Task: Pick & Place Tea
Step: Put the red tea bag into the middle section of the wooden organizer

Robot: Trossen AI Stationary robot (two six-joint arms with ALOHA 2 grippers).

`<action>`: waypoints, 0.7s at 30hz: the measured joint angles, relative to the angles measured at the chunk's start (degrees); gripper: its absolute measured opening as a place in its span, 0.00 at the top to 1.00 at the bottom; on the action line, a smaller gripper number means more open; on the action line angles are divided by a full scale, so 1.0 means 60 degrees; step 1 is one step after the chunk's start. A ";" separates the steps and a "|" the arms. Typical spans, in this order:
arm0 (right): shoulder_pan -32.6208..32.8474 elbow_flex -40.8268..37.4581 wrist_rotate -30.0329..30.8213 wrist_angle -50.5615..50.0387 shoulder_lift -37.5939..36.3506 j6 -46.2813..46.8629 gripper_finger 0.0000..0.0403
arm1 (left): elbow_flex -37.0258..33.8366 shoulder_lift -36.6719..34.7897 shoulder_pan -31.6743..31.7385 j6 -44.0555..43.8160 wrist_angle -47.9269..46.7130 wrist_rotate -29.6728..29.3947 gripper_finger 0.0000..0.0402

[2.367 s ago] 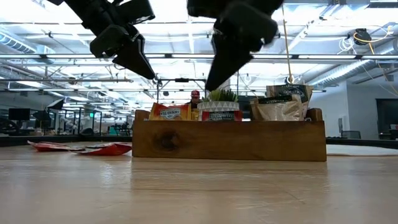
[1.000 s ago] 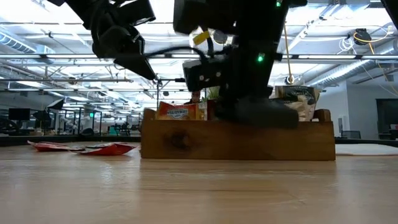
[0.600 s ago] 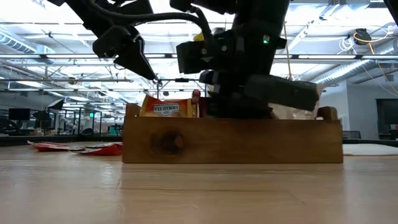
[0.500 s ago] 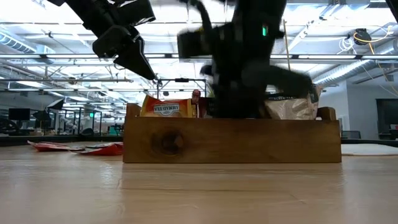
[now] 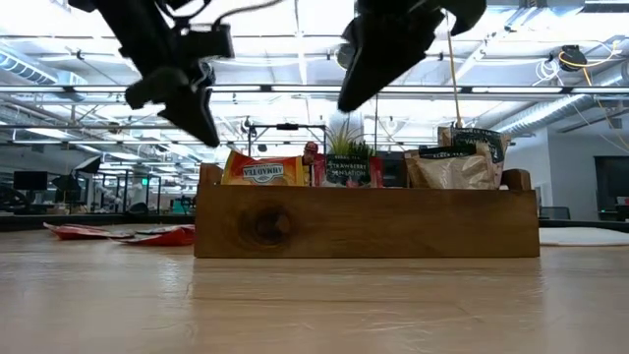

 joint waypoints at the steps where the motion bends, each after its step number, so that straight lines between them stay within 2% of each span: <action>1: 0.0000 -0.0384 0.0153 0.0328 -0.0306 -0.0012 1.00 | 0.0000 0.0067 0.0102 -0.0099 -0.0132 -0.0018 0.86; 4: 0.0000 -0.1779 0.0566 0.1775 -0.1331 -0.0227 1.00 | -0.0133 0.0116 0.0338 0.0303 -0.0112 -0.0043 0.76; 9: 0.0000 -0.4526 0.0630 0.5373 -0.3015 -0.0953 1.00 | -0.1389 0.0426 0.0518 0.4108 0.2338 -0.0096 0.54; 12: 0.0000 -0.6148 0.0630 0.7582 -0.3845 -0.1517 1.00 | -0.2165 0.0775 0.0741 0.5645 0.4263 -0.0127 0.44; 17: -0.0004 -0.8009 0.0663 1.0571 -0.4665 -0.2455 1.00 | -0.2602 0.1314 0.1172 0.6250 0.5087 -0.0119 0.34; 21: -0.0004 -0.8604 0.0673 1.1286 -0.5028 -0.2672 1.00 | -0.2555 0.1808 0.1483 0.6581 0.5285 0.0116 0.32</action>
